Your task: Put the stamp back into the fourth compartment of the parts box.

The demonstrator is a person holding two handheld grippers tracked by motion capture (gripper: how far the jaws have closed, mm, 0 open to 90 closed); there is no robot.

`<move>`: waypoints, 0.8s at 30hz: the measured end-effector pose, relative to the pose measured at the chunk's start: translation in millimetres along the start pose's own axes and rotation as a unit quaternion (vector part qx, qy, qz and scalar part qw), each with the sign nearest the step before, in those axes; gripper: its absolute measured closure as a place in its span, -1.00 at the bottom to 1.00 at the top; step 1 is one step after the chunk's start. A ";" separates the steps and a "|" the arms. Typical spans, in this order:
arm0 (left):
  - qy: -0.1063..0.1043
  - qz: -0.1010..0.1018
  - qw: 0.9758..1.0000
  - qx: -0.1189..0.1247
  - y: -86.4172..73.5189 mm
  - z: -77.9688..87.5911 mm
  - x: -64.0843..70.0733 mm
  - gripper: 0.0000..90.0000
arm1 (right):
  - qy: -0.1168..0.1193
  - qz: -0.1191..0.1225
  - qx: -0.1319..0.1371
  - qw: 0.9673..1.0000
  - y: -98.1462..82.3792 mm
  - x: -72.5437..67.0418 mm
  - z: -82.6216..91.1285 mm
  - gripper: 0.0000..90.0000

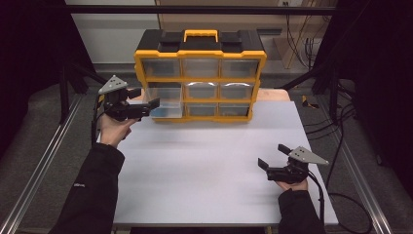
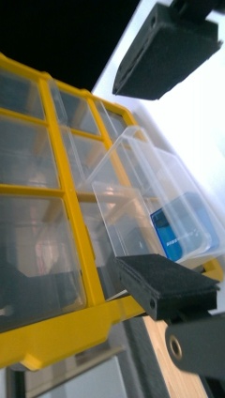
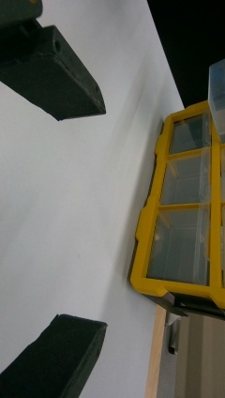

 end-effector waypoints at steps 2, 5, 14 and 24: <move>-0.008 0.001 1.000 0.014 -8.9 4.4 0.6 -0.74 | 0.000 0.000 0.001 1.000 0.1 0.0 0.3 -0.99; -0.010 -0.001 1.000 0.018 -23.7 8.9 1.9 -0.88 | 0.000 -0.001 0.001 1.000 0.1 0.3 0.3 -0.99; -0.024 0.006 0.999 0.026 -81.3 14.0 3.0 -0.97 | 0.000 -0.002 0.001 1.000 0.1 0.1 0.2 -0.99; -0.021 -0.003 1.000 0.008 -134.8 11.4 8.0 -0.98 | 0.000 -0.003 0.001 1.000 -0.1 0.1 0.2 -0.99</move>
Point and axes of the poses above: each handheld gripper's, and its own axes: z roughly backward along the jaws, y roughly out of its top, x roughly to its right, the point moved 3 cm from there along -z, roughly forward along the jaws, and after that the axes turned 13 degrees about -x, right-handed, at the moved point
